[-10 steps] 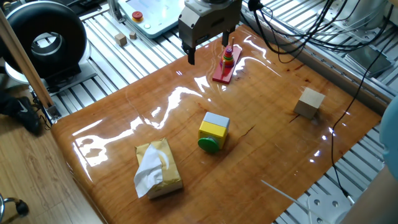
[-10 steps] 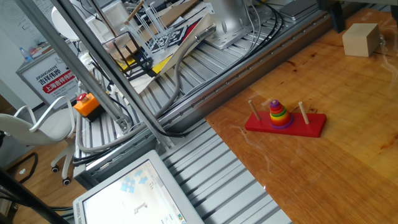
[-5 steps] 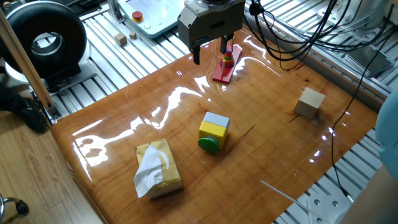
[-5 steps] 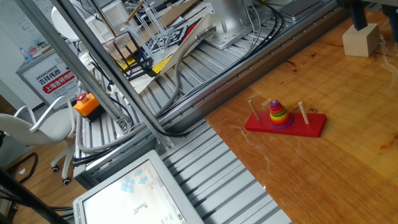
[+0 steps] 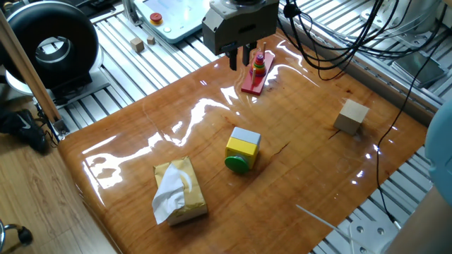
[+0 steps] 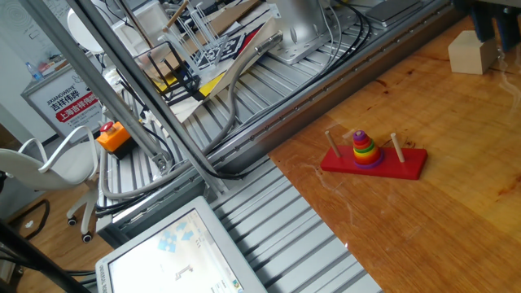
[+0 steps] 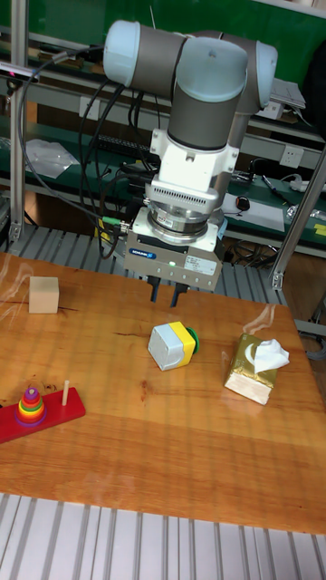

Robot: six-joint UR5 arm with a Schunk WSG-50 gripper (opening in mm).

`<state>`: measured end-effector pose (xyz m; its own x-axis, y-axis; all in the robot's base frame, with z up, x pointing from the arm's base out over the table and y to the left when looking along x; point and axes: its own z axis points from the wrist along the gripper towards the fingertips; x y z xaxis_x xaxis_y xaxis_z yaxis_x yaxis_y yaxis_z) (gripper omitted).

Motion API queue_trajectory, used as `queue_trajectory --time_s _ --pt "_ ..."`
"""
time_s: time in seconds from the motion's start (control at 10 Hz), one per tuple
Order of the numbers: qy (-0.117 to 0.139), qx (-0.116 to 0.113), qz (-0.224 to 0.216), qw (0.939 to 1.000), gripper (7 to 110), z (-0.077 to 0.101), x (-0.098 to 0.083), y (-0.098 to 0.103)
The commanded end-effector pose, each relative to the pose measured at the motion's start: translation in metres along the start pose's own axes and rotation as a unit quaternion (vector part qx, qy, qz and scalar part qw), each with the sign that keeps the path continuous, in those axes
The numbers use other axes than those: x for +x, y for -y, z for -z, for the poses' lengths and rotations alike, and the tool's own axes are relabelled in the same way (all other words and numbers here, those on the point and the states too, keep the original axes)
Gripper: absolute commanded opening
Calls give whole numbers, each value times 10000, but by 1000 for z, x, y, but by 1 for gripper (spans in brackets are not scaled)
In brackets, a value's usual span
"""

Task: Take out one Hanoi block and throw it aside

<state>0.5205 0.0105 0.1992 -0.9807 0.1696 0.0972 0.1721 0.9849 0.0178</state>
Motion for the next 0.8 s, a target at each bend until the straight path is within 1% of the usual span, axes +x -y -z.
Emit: queue_trajectory --time_s 0.0,0.1,0.2,0.3,0.4,0.6,0.7 --pt "-152 21 200 9997 7 1 8 2" --pt "-168 123 273 9994 7 2 8 7" --pt "-156 -57 354 9992 7 3 7 0" --pt "-188 -186 521 9983 7 4 9 -5" --pt "28 2 561 9984 7 4 -2 5" --pt "260 -16 332 9991 7 2 -13 7" --pt "319 14 300 9990 7 2 -15 10"
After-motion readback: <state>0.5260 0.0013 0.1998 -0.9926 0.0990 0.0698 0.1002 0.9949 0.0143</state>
